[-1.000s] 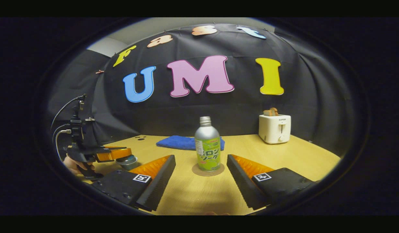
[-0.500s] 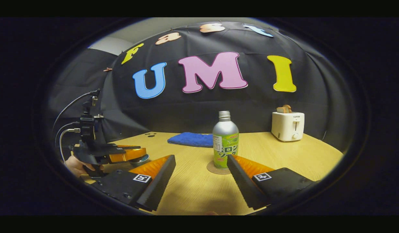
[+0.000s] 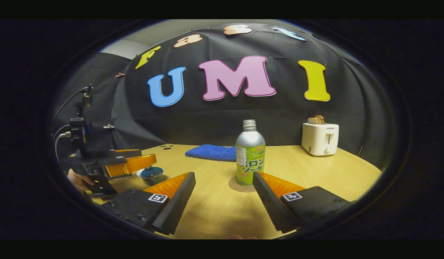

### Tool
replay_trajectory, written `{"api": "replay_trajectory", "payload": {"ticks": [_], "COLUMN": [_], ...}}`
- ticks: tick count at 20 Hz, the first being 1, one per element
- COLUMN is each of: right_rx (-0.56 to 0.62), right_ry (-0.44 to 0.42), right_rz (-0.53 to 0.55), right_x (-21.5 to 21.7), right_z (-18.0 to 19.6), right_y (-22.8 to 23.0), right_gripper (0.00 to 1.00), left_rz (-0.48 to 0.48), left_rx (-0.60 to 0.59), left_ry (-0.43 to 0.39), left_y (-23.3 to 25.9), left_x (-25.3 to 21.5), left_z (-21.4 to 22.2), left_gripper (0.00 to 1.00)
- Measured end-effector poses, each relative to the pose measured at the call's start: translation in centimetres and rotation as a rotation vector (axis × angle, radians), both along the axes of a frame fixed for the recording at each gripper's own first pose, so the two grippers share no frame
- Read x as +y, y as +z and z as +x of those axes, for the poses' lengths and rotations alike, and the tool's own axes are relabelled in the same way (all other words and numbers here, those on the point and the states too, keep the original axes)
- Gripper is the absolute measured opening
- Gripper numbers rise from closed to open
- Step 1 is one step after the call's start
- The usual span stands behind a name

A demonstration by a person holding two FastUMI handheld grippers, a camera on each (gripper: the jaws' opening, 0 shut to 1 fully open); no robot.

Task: Open the teacup lid with one hand, grasp the water bottle and pour water into the teacup with the other hand; after pouring, place the water bottle on the coaster and then close the teacup lid.

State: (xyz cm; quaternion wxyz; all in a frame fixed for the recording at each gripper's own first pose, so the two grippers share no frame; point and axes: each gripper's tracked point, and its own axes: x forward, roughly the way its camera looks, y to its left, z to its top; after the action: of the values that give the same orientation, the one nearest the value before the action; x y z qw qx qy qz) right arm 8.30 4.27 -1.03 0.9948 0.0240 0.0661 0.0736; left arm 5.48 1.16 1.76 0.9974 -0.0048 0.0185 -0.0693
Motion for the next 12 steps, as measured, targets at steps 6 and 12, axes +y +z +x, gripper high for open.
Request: {"api": "replay_trajectory", "payload": {"ticks": [6, 12], "right_rx": [-0.011, -0.046], "right_ry": [-0.008, -0.035], "right_rz": [-0.018, -0.054], "right_x": [-0.3, -0.7], "right_z": [-0.7, -2.0], "right_y": [-0.4, -0.3], "right_gripper": [0.99, 0.99], "left_rz": [-0.012, -0.03], "left_rx": [-0.126, -0.18], "left_ry": [0.074, 0.055], "left_y": [3.6, 3.8], "left_x": [-0.7, -2.5], "left_z": [-3.8, -5.7], "left_gripper": [0.98, 0.98]}}
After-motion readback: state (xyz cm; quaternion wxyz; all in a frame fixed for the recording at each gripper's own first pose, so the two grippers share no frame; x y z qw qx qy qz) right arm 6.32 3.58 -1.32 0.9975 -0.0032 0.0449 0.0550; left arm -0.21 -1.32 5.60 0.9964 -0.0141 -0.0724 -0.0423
